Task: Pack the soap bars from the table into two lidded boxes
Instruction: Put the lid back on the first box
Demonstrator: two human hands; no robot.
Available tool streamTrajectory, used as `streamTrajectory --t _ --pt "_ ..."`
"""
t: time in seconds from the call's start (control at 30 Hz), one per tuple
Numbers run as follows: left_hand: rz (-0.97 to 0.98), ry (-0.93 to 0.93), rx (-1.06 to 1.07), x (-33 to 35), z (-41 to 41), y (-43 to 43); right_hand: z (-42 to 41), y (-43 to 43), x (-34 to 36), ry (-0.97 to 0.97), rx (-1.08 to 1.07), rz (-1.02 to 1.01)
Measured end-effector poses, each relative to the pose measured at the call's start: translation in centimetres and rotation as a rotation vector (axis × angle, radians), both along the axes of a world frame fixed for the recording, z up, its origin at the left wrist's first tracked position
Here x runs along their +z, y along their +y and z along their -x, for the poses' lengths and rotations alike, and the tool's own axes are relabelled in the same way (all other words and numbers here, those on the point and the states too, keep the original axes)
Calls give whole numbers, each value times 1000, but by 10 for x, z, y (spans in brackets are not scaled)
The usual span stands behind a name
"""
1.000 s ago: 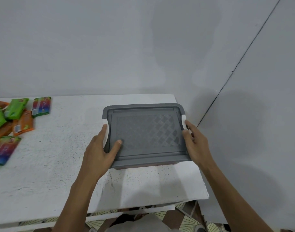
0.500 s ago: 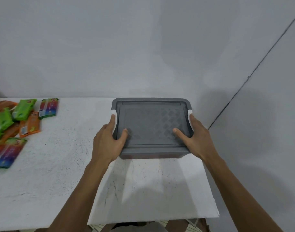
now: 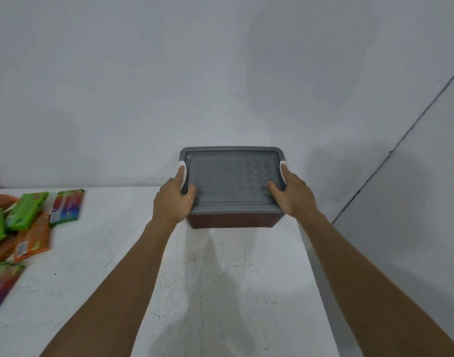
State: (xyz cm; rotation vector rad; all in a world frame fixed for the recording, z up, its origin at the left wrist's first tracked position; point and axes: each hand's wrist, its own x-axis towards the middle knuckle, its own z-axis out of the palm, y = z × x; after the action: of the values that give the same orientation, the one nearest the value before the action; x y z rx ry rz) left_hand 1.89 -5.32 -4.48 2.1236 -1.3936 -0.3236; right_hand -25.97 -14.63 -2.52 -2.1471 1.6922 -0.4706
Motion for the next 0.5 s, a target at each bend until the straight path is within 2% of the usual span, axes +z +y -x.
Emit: streamTrajectory --t 0.27,0.5 --pt "-91 -54 -21 7 3 5 1 5 4 149 -15 18" --pt "-225 -59 -166 20 -20 30 -16 21 19 303 23 97"
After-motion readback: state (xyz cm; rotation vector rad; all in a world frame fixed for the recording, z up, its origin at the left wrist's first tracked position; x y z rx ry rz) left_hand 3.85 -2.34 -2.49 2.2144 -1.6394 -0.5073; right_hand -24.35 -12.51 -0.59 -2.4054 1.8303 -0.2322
